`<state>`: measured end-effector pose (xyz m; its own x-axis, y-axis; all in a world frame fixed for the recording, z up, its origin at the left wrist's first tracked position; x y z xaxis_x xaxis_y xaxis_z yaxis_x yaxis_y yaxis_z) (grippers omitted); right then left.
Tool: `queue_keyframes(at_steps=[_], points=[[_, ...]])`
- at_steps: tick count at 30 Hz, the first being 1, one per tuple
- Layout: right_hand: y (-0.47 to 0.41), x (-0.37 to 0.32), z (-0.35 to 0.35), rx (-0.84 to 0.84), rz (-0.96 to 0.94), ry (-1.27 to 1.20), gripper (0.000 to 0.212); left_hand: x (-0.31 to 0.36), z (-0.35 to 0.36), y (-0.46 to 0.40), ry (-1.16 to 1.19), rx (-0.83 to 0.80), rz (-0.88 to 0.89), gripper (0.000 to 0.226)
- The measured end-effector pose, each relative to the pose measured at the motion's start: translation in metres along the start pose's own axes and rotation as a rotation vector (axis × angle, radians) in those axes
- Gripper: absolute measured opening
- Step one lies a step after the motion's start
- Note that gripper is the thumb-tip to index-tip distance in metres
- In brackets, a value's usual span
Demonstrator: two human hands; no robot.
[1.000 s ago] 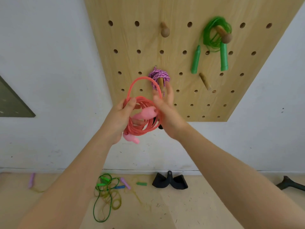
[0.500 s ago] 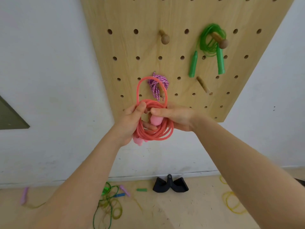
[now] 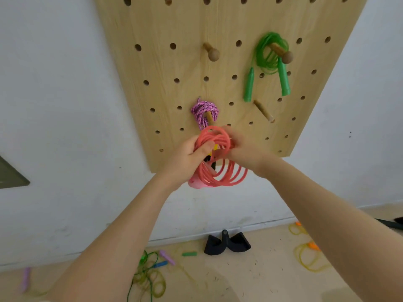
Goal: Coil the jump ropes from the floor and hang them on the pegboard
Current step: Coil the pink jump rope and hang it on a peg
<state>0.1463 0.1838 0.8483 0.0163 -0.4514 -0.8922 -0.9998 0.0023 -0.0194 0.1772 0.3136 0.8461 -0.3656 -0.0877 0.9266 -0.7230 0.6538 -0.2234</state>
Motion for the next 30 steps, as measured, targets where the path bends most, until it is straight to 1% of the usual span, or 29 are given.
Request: queue_keyframes(at_steps=[1, 2, 4, 5, 7, 10, 12, 14, 15, 16, 18, 19, 20, 21, 23, 25, 26, 27, 28, 30], points=[[0.004, -0.006, -0.002, -0.086, 0.013, -0.216, 0.037, -0.005, 0.000, 0.001, 0.130, -0.034, -0.025, 0.019], [0.007, -0.009, -0.003, -0.178, 0.033, -0.378, 0.042, -0.007, -0.001, 0.001, 0.204, -0.050, -0.027, 0.024], [0.011, -0.014, -0.004, -0.298, 0.090, -0.544, 0.043, -0.010, -0.002, -0.001, 0.283, -0.043, -0.042, 0.030], [0.012, -0.014, -0.005, -0.310, 0.118, -0.576, 0.040, -0.010, -0.003, -0.002, 0.319, -0.026, -0.068, 0.025], [0.009, -0.012, -0.009, -0.262, 0.148, -0.544, 0.029, -0.008, -0.004, -0.006, 0.310, -0.002, -0.123, 0.021], [0.000, -0.003, -0.016, -0.103, 0.180, -0.434, 0.013, -0.007, 0.002, -0.014, 0.255, -0.053, -0.148, 0.017], [-0.003, -0.001, -0.020, -0.047, 0.185, -0.496, 0.011, -0.005, 0.004, -0.021, 0.206, -0.038, -0.144, 0.017], [-0.005, 0.003, -0.024, -0.052, 0.121, -0.589, 0.010, -0.002, 0.005, -0.029, 0.143, -0.027, -0.127, 0.013], [-0.006, 0.006, -0.026, -0.087, 0.083, -0.622, 0.020, 0.002, 0.007, -0.033, 0.123, -0.025, -0.122, 0.011], [-0.008, 0.008, -0.027, -0.148, 0.041, -0.648, 0.036, 0.006, 0.009, -0.037, 0.085, -0.007, -0.113, 0.010], [-0.014, 0.011, -0.032, -0.267, -0.008, -0.647, 0.074, 0.014, 0.006, -0.048, -0.049, 0.078, -0.072, 0.013], [-0.017, 0.010, -0.036, -0.303, -0.014, -0.632, 0.083, 0.016, 0.004, -0.054, -0.097, 0.125, -0.065, 0.014], [-0.020, 0.009, -0.042, -0.306, -0.022, -0.596, 0.081, 0.019, 0.001, -0.059, -0.112, 0.159, -0.063, 0.014], [-0.024, 0.006, -0.049, -0.294, -0.033, -0.561, 0.067, 0.020, -0.001, -0.064, -0.109, 0.170, -0.052, 0.014], [-0.033, -0.002, -0.062, -0.226, -0.085, -0.449, 0.033, 0.025, 0.000, -0.074, -0.030, 0.122, -0.027, 0.012], [-0.045, -0.006, -0.078, -0.124, -0.130, -0.357, 0.022, 0.029, 0.003, -0.082, 0.109, 0.026, -0.026, 0.006], [-0.049, -0.006, -0.085, -0.121, -0.148, -0.359, 0.018, 0.031, 0.003, -0.086, 0.149, -0.016, -0.026, 0.008], [-0.053, -0.005, -0.090, -0.168, -0.154, -0.408, 0.016, 0.031, 0.001, -0.090, 0.177, -0.049, -0.026, 0.015], [-0.056, -0.005, -0.095, -0.255, -0.162, -0.481, 0.019, 0.033, -0.001, -0.092, 0.194, -0.067, -0.022, 0.019], [-0.060, -0.011, -0.103, -0.450, -0.198, -0.599, 0.029, 0.041, -0.008, -0.096, 0.200, -0.052, 0.002, 0.015]])
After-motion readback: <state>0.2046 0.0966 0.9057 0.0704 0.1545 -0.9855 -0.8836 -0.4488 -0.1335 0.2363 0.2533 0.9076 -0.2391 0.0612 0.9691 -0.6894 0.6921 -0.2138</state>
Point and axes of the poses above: each hand's wrist, its own y-axis away from the middle knuckle, its own z-axis out of the palm, x = y × z, the point moved 4 cm from there along -y, towards the middle knuckle, and after that the axes turned 3 degrees about -x, right-handed, at the moved point
